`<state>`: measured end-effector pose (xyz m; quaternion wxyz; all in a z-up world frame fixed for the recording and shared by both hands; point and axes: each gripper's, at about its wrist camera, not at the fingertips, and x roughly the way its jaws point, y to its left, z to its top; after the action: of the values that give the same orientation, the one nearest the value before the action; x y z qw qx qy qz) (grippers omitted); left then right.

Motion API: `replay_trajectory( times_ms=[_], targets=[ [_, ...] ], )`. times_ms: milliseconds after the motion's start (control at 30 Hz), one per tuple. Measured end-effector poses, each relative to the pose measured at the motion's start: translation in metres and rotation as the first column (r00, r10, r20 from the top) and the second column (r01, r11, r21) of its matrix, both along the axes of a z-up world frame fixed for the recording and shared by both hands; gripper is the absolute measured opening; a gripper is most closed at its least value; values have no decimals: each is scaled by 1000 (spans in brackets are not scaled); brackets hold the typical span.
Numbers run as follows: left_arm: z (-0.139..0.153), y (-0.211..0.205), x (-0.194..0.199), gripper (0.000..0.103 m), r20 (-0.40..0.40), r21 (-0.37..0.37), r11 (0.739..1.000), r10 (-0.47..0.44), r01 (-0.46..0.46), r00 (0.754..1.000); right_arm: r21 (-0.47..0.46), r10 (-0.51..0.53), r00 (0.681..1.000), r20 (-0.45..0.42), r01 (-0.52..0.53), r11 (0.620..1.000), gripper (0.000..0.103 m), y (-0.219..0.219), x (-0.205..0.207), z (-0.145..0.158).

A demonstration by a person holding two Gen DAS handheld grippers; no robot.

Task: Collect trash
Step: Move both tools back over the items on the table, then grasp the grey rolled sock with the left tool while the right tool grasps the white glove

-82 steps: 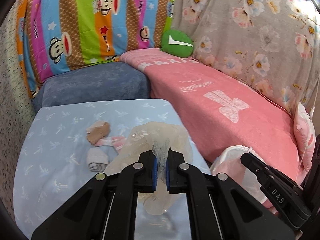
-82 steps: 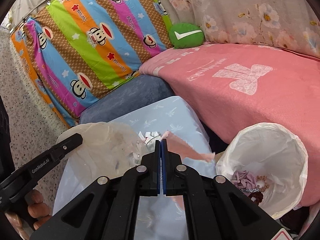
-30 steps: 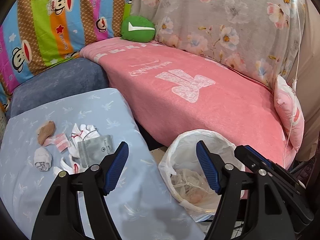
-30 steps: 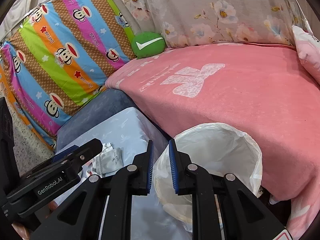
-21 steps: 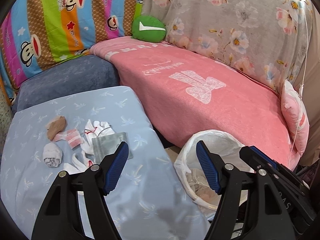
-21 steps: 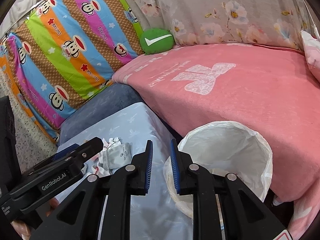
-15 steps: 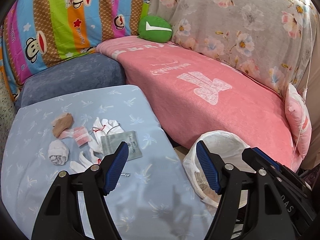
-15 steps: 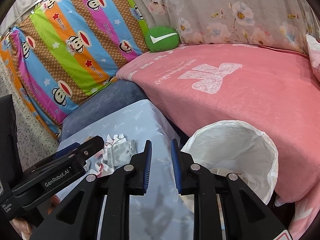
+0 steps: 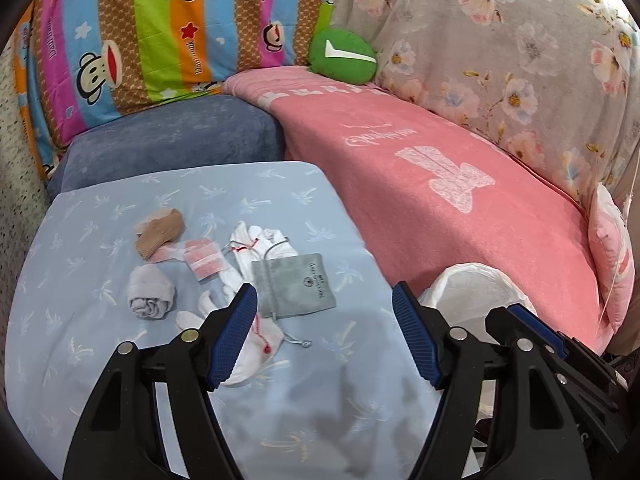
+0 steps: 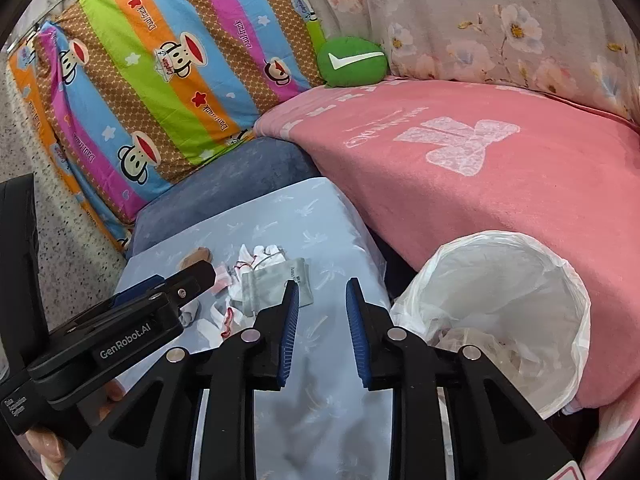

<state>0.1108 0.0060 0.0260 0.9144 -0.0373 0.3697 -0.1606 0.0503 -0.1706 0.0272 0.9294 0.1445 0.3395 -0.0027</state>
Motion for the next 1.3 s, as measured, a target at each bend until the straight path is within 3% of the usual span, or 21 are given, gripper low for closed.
replay_trajectory(
  times_ms=[433, 833, 1300],
  targets=[
    [-28, 68, 18, 81, -44, 42, 988, 150, -149, 988, -8, 97, 993, -66, -98, 995, 31, 61, 24, -27],
    [-64, 131, 46, 81, -133, 57, 966, 257, -252, 957, -10, 179, 971, -159, -183, 983, 31, 118, 57, -66],
    [-98, 159, 82, 82, -226, 33, 956, 291, -291, 929, 9, 212, 946, -246, -216, 976, 31, 146, 92, -112]
  ],
)
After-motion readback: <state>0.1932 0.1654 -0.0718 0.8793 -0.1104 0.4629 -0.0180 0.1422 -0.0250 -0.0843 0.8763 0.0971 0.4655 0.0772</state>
